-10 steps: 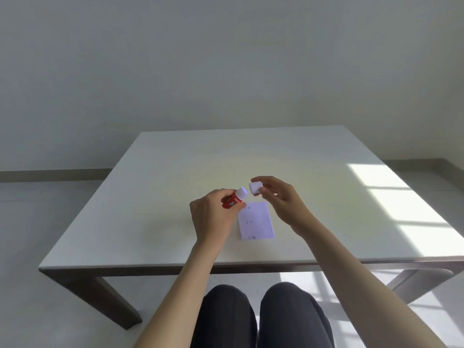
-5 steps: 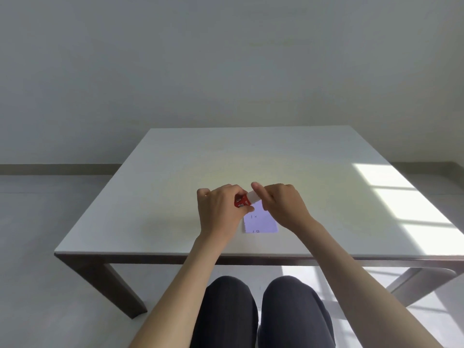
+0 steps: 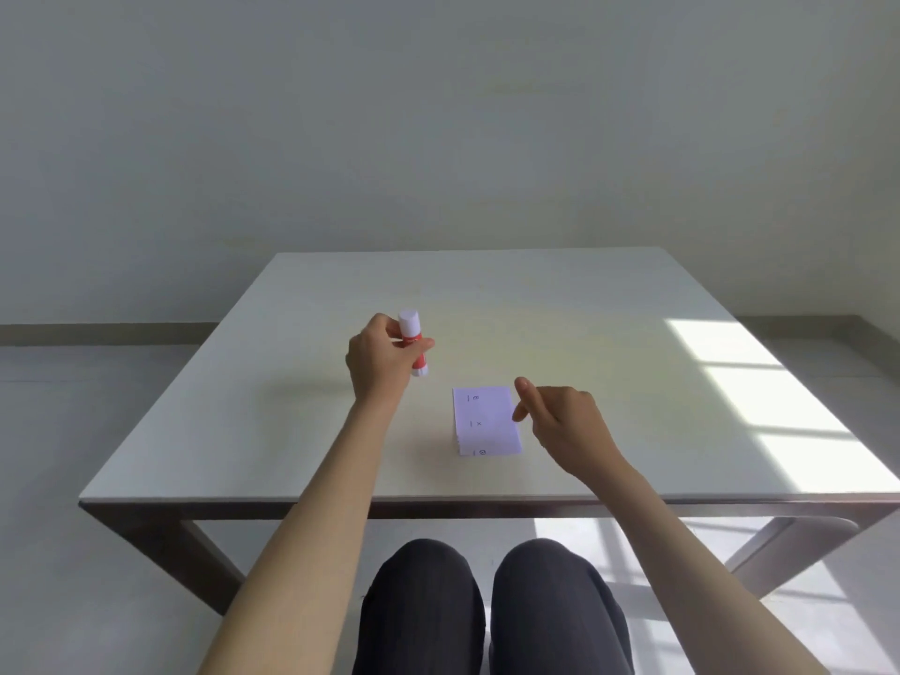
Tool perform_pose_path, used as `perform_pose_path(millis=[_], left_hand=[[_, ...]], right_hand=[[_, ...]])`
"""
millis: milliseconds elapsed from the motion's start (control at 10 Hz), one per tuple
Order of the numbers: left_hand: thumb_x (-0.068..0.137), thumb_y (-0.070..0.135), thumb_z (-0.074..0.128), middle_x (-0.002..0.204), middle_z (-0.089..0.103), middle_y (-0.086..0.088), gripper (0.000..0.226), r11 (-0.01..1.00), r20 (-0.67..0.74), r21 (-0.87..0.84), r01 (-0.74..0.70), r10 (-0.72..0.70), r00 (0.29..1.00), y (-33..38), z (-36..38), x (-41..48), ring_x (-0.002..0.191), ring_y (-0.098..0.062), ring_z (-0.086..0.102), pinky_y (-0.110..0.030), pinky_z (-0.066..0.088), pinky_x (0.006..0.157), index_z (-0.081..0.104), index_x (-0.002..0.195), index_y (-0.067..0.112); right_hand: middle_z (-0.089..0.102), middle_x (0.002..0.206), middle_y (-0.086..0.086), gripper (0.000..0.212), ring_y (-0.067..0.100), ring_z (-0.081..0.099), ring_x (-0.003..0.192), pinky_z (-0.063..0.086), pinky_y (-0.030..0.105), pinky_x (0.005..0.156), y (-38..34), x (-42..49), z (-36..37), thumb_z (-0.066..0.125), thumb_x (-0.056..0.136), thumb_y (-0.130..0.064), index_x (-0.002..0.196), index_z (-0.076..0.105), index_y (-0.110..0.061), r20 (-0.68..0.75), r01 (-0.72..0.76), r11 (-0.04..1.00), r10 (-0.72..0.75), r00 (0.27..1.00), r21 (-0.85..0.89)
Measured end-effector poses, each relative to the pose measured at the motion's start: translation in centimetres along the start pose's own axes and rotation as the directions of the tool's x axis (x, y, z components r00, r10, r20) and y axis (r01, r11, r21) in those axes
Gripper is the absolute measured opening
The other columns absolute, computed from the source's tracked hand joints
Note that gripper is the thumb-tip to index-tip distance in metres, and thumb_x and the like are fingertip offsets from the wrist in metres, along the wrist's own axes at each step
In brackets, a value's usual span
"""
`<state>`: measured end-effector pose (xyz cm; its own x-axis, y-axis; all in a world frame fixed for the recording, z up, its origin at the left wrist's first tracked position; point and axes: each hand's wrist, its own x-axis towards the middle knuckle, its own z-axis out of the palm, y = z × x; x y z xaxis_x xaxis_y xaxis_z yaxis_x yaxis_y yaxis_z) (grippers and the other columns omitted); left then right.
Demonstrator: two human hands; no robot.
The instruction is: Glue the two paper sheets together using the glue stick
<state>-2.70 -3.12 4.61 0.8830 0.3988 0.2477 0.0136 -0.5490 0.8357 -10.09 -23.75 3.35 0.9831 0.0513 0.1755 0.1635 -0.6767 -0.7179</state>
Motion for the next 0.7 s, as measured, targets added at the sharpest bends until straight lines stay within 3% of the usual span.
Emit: perform_pose_path(millis=[100, 200, 300, 400, 500, 600, 700], left_hand=[[0.067, 0.029, 0.078, 0.084, 0.073, -0.002, 0.033, 1.0, 0.014, -0.006, 0.021, -0.021, 1.0, -1.0, 1.4, 1.3, 0.082, -0.024, 0.063, -0.027, 0.039, 0.066, 0.061, 0.082, 0.005], [0.067, 0.028, 0.078, 0.084, 0.072, -0.002, 0.032, 0.999, 0.01, 0.008, 0.031, -0.031, 0.999, -2.0, 2.3, 1.8, 0.082, -0.025, 0.063, -0.027, 0.039, 0.065, 0.061, 0.082, 0.005], [0.067, 0.028, 0.078, 0.083, 0.072, -0.003, 0.031, 0.999, 0.015, 0.035, 0.013, -0.013, 1.0, -2.6, 2.8, 1.8, 0.078, -0.025, 0.062, -0.029, 0.041, 0.066, 0.061, 0.081, 0.006], [0.067, 0.026, 0.077, 0.074, 0.073, -0.003, 0.029, 0.999, 0.009, 0.039, -0.006, 0.006, 1.0, -3.0, 3.3, 1.4, 0.074, -0.027, 0.064, -0.032, 0.047, 0.07, 0.057, 0.076, 0.008], [0.067, 0.024, 0.077, 0.067, 0.07, -0.001, 0.027, 1.0, -0.008, 0.009, -0.014, 0.014, 1.0, -3.3, 3.6, 1.0, 0.074, -0.029, 0.065, -0.036, 0.05, 0.074, 0.054, 0.074, 0.011], [0.068, 0.025, 0.078, 0.078, 0.072, -0.004, 0.029, 1.0, -0.007, -0.001, -0.022, 0.022, 1.0, -3.5, 3.7, 0.8, 0.08, -0.03, 0.067, -0.035, 0.047, 0.076, 0.057, 0.081, 0.009], [0.066, 0.04, 0.079, 0.104, 0.071, -0.005, 0.061, 0.989, 0.083, 0.141, 0.055, -0.067, 0.994, -3.7, 3.7, 0.4, 0.102, -0.029, 0.064, -0.035, 0.038, 0.085, 0.056, 0.114, 0.011]], right_hand=[[0.047, 0.042, -0.012, 0.051, 0.011, 0.05, 0.051, 0.043, 0.031, 0.062, 0.9, -0.8, -0.7, 0.035, 0.098, -0.046, 0.072, 0.068, -0.017, 0.074, -0.017, 1.0, 0.018, 0.997, -0.014], [0.052, 0.039, -0.018, 0.053, 0.001, 0.05, 0.053, 0.041, 0.02, 0.059, 1.1, -1.3, -0.5, 0.034, 0.097, -0.047, 0.084, 0.072, -0.013, 0.162, 0.017, 0.999, -0.012, 0.987, -0.034], [0.053, 0.042, -0.028, 0.053, 0.0, 0.046, 0.05, 0.037, 0.017, 0.057, 1.1, -1.4, -0.4, 0.035, 0.098, -0.047, 0.086, 0.07, -0.008, 0.204, 0.038, 0.998, -0.026, 0.979, -0.052], [0.05, 0.052, -0.002, 0.05, 0.017, 0.044, 0.053, 0.036, 0.031, 0.059, 1.2, -1.5, -0.2, 0.038, 0.097, -0.046, 0.068, 0.058, -0.011, 0.261, 0.092, 0.991, -0.065, 0.963, -0.092], [0.05, 0.057, -0.007, 0.038, 0.009, 0.045, 0.054, 0.038, 0.026, 0.058, 1.1, -1.9, 0.2, 0.041, 0.095, -0.048, 0.08, 0.064, -0.022, 0.341, 0.105, 0.983, -0.049, 0.939, -0.147], [0.058, 0.074, -0.003, 0.04, 0.014, 0.052, 0.067, 0.044, 0.028, 0.067, 1.2, -2.1, 0.4, 0.042, 0.095, -0.048, 0.104, 0.065, -0.016, 0.357, 0.119, 0.974, -0.044, 0.933, -0.192], [0.064, 0.08, 0.001, 0.036, 0.018, 0.056, 0.072, 0.046, 0.029, 0.071, 1.2, -2.1, 0.5, 0.045, 0.095, -0.045, 0.11, 0.062, -0.018, 0.339, 0.109, 0.981, -0.05, 0.939, -0.158]])
